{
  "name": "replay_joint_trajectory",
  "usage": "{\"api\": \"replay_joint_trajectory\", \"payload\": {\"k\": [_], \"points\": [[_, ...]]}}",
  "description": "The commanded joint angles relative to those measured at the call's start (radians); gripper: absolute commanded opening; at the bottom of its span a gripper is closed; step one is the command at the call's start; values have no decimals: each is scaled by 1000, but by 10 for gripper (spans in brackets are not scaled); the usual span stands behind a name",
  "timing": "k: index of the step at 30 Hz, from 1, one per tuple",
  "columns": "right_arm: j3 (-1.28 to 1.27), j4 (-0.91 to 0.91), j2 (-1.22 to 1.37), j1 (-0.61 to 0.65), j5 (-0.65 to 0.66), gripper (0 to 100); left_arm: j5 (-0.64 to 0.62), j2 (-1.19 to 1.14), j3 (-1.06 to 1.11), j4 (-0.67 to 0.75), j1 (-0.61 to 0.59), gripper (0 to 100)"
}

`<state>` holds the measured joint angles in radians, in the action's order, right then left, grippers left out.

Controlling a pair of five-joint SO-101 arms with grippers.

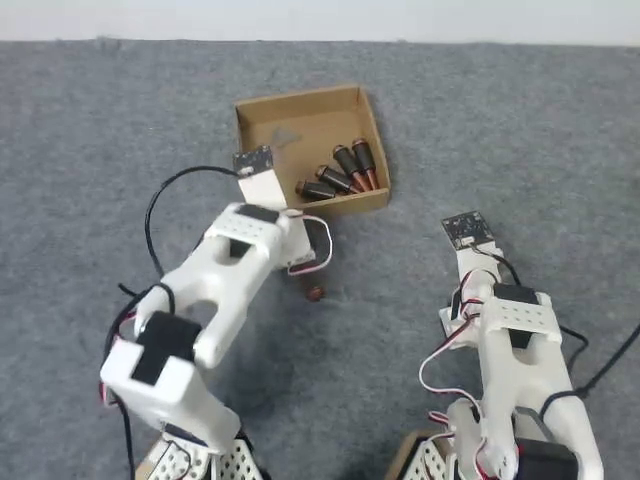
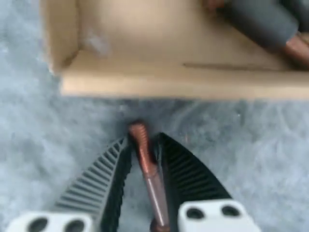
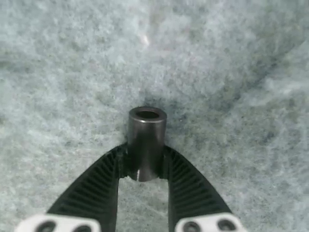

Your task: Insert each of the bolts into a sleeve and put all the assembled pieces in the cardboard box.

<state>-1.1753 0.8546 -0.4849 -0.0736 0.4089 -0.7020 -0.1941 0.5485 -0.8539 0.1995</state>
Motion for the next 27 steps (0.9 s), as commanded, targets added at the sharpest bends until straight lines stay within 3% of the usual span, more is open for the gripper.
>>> {"api": "replay_joint_trajectory", "payload": {"k": [1,6,7,13,20,25,27], "points": [[2,-12,-33,-15,15,7,-12,-15,-90,-46,-9,87],[2,-13,-33,-15,15,7,0,-25,-87,-57,11,41],[2,-15,-33,-15,15,7,29,-25,-87,-57,18,6],[2,-15,-33,-15,15,7,249,-15,-104,-140,63,11],[2,-16,-33,-18,15,7,779,-15,-259,-381,68,11],[2,-16,-33,-19,15,7,1086,-15,-326,-511,138,11],[2,-16,-33,-19,15,7,1155,-17,-320,-534,196,11]]}}
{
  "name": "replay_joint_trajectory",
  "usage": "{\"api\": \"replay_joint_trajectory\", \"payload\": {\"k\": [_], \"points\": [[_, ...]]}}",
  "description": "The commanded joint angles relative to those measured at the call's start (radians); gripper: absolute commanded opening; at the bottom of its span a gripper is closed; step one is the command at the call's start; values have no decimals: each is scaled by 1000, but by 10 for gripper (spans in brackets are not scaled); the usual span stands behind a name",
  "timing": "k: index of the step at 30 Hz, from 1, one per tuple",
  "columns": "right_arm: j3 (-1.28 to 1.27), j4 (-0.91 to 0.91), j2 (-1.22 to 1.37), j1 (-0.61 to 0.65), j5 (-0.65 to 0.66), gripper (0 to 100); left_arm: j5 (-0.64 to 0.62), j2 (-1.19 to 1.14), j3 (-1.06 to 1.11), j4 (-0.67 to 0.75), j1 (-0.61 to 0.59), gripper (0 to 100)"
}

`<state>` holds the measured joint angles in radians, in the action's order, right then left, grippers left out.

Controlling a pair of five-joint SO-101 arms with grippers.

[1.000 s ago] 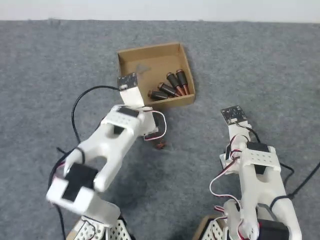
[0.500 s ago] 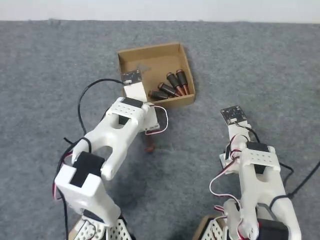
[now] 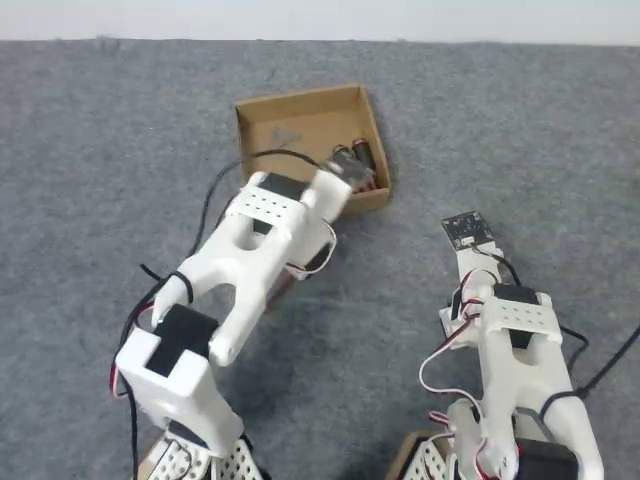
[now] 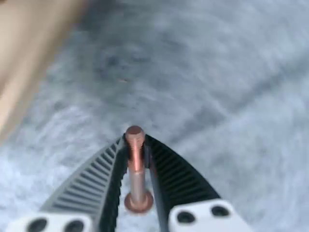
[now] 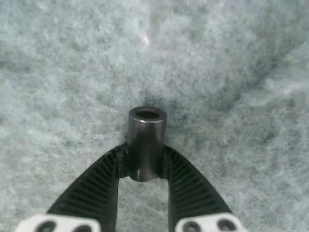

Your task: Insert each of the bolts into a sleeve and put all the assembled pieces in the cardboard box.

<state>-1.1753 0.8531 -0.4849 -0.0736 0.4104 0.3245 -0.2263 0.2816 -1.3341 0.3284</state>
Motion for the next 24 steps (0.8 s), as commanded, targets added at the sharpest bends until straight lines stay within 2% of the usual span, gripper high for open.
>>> {"api": "replay_joint_trajectory", "payload": {"k": [1,4,8,10,14,20,24], "points": [[2,-15,-33,-21,14,7,129,15,-42,-51,100,12],[2,-15,-33,-21,14,7,84,15,-4,-18,167,16],[2,-15,-33,-21,14,7,-40,17,15,41,170,106],[2,-15,-33,-21,14,7,-49,17,10,40,157,139],[2,-15,-33,-21,14,7,-55,48,25,37,152,144],[3,-15,-33,-21,14,7,-133,423,182,44,153,148],[3,-15,-33,-21,14,7,-269,701,321,44,153,148]]}}
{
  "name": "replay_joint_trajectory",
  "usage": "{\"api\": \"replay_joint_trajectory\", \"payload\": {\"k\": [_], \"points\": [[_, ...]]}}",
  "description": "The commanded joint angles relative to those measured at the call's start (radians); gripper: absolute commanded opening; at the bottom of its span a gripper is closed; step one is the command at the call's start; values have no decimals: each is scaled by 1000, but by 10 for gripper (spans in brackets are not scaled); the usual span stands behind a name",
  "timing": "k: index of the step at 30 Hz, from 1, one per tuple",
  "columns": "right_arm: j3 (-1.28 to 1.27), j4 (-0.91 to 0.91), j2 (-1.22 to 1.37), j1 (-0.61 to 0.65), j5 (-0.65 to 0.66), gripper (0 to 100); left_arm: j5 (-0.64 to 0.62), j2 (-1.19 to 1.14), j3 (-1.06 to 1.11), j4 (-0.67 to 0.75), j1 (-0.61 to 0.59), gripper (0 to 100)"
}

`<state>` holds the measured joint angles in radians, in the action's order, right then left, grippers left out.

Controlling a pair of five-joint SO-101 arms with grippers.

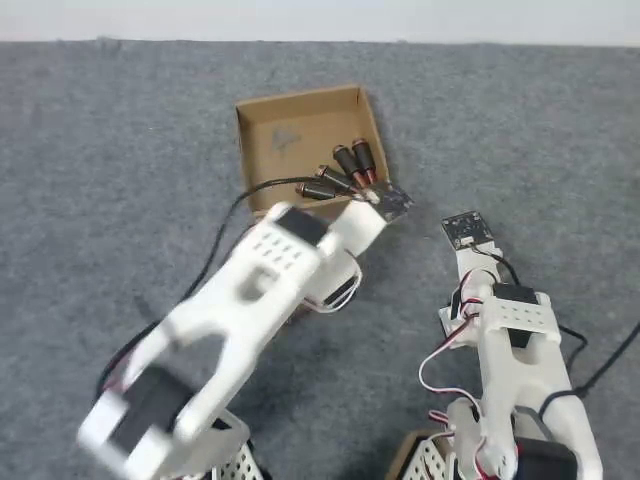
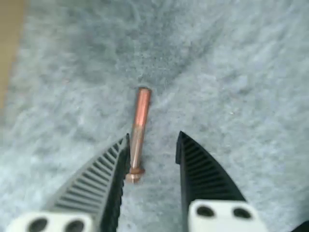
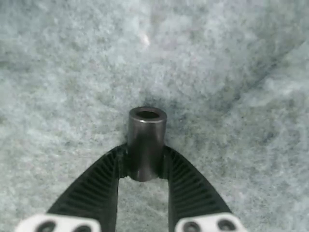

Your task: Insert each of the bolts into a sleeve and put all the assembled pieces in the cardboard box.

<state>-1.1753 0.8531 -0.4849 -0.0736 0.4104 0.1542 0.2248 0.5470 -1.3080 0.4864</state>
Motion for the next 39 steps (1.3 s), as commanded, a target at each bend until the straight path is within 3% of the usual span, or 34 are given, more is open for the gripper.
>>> {"api": "replay_joint_trajectory", "payload": {"k": [1,7,10,13,17,21,30,39], "points": [[3,-15,-33,-19,14,7,-141,305,91,18,-5,148],[3,-15,-33,-16,14,7,-333,534,321,71,-3,145],[3,-15,-33,-16,14,7,-339,595,475,209,-5,128],[3,-15,-33,-16,14,7,-339,641,624,370,-5,12],[3,-15,-33,-16,14,7,-344,677,753,463,2,11],[3,-15,-33,-16,14,7,-460,677,783,411,-3,11],[3,-15,-33,-16,14,7,-466,649,777,364,-6,11],[3,-15,-33,-16,12,7,-473,157,593,460,-81,11]]}}
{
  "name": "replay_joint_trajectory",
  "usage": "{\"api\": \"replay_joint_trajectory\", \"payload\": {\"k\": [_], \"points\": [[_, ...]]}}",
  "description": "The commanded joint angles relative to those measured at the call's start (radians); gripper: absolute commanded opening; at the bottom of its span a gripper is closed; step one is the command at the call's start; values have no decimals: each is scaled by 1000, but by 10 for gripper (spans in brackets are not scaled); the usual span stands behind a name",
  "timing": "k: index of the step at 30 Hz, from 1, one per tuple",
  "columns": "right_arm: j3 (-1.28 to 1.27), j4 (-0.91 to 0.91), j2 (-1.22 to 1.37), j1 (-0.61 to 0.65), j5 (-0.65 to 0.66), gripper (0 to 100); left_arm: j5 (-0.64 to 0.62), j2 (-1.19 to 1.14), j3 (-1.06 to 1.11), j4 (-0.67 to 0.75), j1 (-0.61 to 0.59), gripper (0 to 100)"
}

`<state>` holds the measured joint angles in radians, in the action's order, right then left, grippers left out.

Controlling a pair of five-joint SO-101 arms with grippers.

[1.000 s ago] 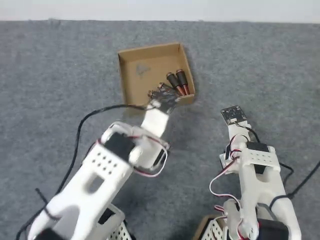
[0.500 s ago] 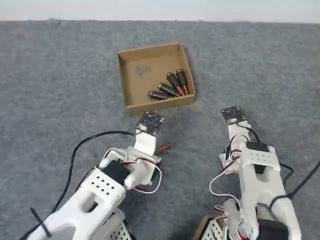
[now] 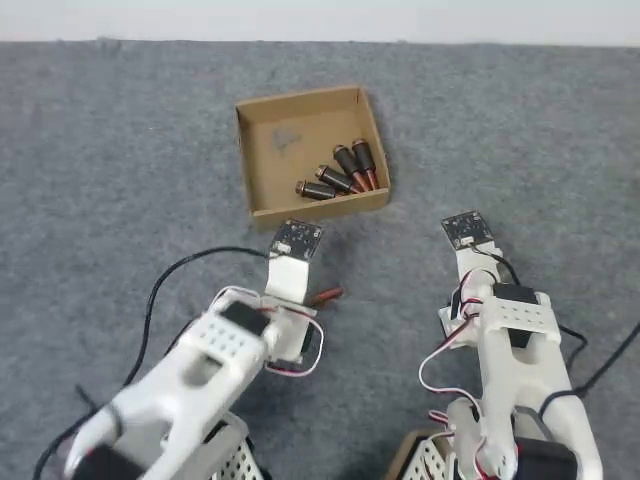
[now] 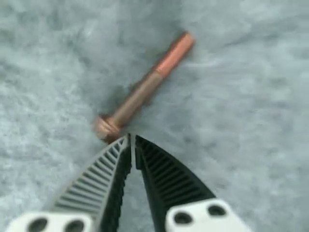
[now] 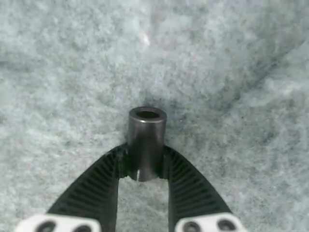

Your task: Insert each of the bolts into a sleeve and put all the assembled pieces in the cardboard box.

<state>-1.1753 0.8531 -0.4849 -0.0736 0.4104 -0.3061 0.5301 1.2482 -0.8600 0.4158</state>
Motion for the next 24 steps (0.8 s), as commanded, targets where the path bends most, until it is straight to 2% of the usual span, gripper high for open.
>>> {"api": "replay_joint_trajectory", "payload": {"k": [1,4,6,12,16,24], "points": [[3,-15,-33,-16,14,7,-12,-178,-134,-5,-11,11],[2,-15,-33,-16,14,7,-20,-218,-170,2,-12,11],[2,-15,-33,-16,14,7,-68,-218,-173,17,-14,12],[2,-15,-33,-16,14,7,-115,-226,-202,97,-141,12],[2,-15,-33,-16,14,7,-117,-227,-209,222,-226,12],[2,-15,-33,-16,14,7,-118,-276,-219,430,-242,12]]}}
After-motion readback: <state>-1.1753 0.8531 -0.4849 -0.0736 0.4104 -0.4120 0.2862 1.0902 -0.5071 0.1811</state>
